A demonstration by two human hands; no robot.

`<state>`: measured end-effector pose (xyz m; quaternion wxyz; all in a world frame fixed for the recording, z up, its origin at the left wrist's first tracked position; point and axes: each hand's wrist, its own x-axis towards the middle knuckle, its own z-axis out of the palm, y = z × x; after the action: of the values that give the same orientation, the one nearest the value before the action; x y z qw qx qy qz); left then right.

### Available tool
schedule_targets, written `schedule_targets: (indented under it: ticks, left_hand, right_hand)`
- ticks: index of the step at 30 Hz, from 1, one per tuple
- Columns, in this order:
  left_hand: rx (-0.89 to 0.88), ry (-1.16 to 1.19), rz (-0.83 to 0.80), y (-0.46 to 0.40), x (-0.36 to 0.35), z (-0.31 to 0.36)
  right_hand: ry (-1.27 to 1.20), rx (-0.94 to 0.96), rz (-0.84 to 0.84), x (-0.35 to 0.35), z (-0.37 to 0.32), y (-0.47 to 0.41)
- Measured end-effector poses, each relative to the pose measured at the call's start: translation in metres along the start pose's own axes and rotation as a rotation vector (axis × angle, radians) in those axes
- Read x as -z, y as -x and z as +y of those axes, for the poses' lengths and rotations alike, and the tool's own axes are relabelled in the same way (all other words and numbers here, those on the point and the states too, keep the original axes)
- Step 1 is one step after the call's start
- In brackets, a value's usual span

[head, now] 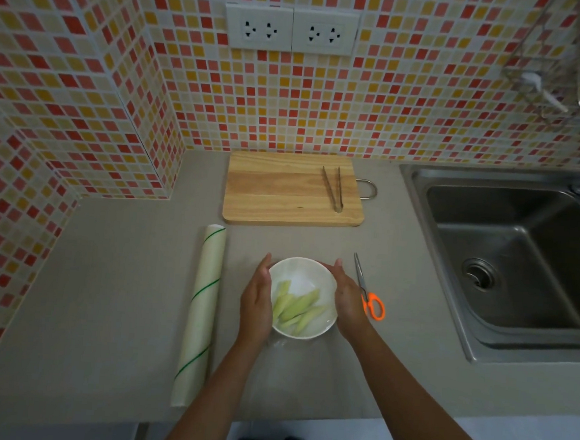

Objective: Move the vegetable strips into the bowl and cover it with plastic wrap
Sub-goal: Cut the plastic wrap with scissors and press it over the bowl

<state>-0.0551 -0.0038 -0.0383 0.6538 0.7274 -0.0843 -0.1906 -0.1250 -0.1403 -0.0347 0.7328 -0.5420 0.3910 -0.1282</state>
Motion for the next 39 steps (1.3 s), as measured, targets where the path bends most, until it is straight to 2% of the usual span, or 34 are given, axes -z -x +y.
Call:
schedule_targets:
  ticks: [4,6,9,11,19,25,28,31,33,35,39]
  left_hand:
    - [0.093,0.212,0.031,-0.001,-0.006,-0.003]
    - [0.079,0.229,0.088,0.001,-0.006,-0.004]
    - [0.051,0.259,0.187,0.004,-0.009,-0.006]
    - [0.065,0.261,0.219,0.006,-0.012,-0.005]
    - [0.102,0.293,0.261,0.008,-0.016,-0.005]
    - [0.078,0.181,0.132,0.000,-0.006,-0.011]
    - [0.047,0.065,0.046,-0.011,0.000,-0.011]
    - [0.034,0.042,-0.016,-0.013,0.000,-0.010]
    - [0.017,0.038,-0.035,-0.013,-0.001,-0.009]
    - [0.029,0.052,-0.040,-0.013,-0.002,-0.008]
    - [0.066,-0.015,-0.072,-0.018,0.001,-0.009]
  right_hand:
    - [-0.105,-0.102,-0.126,0.003,-0.001,-0.003]
    - [-0.152,-0.083,-0.101,0.002,-0.007,-0.004]
    - [-0.246,0.047,0.041,0.005,-0.007,-0.003]
    - [-0.243,0.119,0.023,0.002,0.002,0.005]
    - [-0.260,0.117,-0.023,-0.010,0.016,0.013]
    - [-0.071,0.040,-0.150,0.007,0.008,0.006]
    - [0.039,0.084,-0.067,0.016,-0.011,-0.011]
    - [0.082,0.063,-0.241,0.008,-0.032,-0.020]
    - [0.214,0.021,-0.359,0.001,-0.038,-0.022]
    - [0.302,0.008,-0.392,0.000,-0.040,-0.023]
    - [0.256,-0.037,-0.371,0.003,-0.034,-0.019]
